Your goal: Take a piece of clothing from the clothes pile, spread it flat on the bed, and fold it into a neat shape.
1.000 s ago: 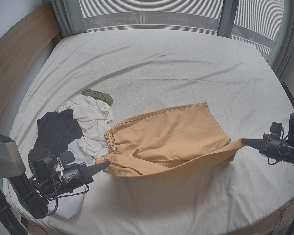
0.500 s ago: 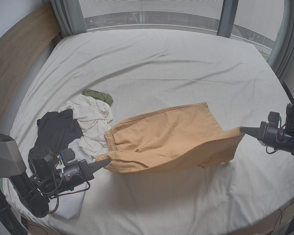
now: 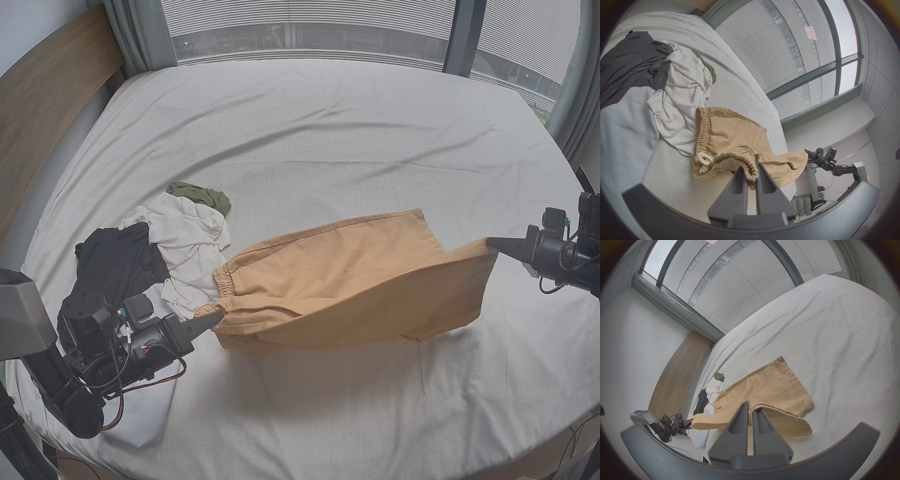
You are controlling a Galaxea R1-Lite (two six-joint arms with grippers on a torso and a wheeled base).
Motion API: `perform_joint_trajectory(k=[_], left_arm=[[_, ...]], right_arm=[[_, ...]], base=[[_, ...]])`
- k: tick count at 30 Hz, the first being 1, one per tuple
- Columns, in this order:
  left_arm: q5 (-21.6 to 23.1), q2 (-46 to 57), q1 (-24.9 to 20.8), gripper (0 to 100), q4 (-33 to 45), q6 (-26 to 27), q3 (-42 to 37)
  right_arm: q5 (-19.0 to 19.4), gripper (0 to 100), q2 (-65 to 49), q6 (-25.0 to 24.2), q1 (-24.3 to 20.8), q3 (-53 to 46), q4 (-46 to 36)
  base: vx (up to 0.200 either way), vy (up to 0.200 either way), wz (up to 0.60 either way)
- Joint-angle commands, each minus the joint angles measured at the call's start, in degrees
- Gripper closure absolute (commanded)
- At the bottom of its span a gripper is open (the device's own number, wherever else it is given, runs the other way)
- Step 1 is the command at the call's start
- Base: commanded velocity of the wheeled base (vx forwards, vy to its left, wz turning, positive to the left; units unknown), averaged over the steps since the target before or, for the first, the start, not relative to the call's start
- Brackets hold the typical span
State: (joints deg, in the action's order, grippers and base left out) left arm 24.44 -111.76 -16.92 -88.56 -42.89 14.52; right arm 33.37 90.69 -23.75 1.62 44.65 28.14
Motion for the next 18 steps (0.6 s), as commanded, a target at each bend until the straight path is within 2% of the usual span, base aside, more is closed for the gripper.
perform_joint_trajectory(k=[1, 12, 18], left_arm=[[-1.0, -0.4, 0.0, 100, 0.0, -0.7, 0.9], [-1.9, -0.6, 0.2, 100, 0.0, -0.9, 1.8], [-2.7, -0.6, 0.8, 100, 0.0, -2.6, 3.1]], right_arm=[[-0.1, 100, 2.7, 0.0, 0.1, 3.0, -0.3], [-0.1, 100, 5.3, 0.0, 0.0, 7.4, -0.4], [0.0, 100, 7.7, 0.0, 0.0, 9.9, -0.4]], base=[[0.0, 0.0, 0.0], [0.0, 0.0, 0.0], [0.0, 0.0, 0.0]])
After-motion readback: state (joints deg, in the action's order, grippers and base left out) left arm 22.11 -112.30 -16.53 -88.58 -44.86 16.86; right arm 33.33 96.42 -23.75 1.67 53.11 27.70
